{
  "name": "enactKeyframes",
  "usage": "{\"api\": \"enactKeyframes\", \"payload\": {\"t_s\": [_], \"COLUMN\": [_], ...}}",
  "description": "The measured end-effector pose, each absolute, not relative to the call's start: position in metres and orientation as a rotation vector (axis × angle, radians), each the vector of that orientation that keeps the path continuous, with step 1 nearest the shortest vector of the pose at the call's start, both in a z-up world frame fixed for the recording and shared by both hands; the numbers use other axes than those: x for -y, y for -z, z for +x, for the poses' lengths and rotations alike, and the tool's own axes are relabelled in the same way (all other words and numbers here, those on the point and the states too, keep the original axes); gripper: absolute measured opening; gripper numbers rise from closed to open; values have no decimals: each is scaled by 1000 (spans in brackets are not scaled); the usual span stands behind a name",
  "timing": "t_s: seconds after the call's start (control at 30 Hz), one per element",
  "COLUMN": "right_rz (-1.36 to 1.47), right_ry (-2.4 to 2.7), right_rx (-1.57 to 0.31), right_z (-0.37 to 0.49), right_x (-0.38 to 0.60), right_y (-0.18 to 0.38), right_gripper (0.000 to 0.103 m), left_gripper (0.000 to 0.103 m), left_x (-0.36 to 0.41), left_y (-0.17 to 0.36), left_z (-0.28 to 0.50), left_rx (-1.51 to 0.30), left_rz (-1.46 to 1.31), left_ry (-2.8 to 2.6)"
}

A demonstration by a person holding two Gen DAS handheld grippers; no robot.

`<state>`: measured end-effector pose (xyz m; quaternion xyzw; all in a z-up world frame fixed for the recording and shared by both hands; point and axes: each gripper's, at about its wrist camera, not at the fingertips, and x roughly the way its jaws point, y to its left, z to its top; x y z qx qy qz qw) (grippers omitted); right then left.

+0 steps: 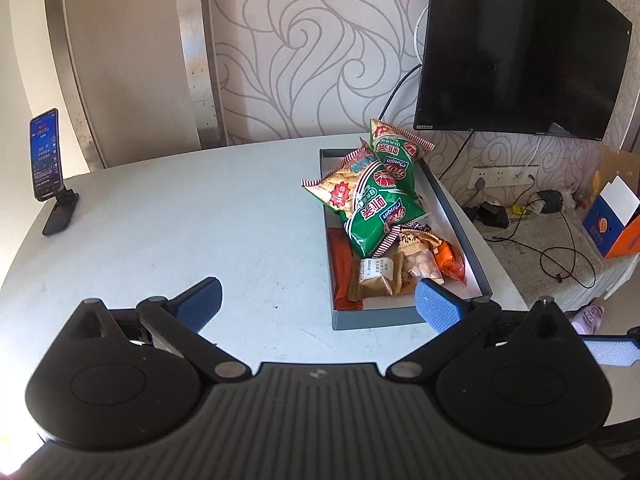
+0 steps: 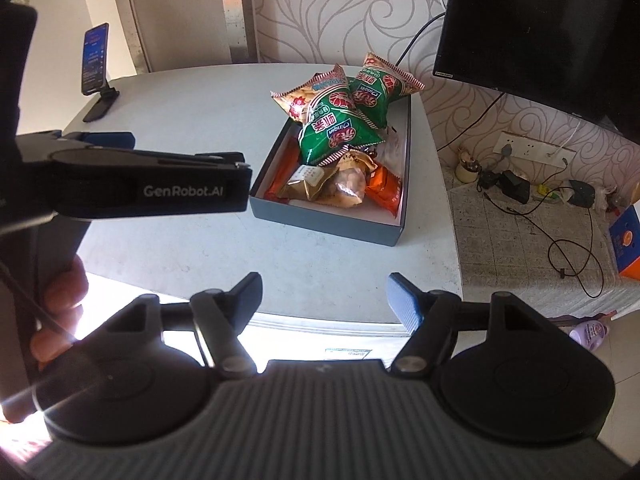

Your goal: Organize snacks

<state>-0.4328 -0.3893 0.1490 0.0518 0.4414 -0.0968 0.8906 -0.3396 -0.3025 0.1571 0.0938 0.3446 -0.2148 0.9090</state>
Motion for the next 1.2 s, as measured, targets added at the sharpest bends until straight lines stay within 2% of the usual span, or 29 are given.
{"api": "enactKeyframes", "payload": {"t_s": [0.53, 1.2], "right_rz": [52, -12], "right_ry": [105, -12], "right_rx": [-941, -947], "right_z": [-437, -472], "right_x": [406, 447], "right_y": [-143, -131], "right_gripper": [71, 71], "left_gripper": [103, 103], "left_x": [322, 366], "left_y": [-153, -138], "left_z": [-357, -418], "left_rx": [-710, -727], "left_rz": [170, 168], "left_ry": [368, 305]}}
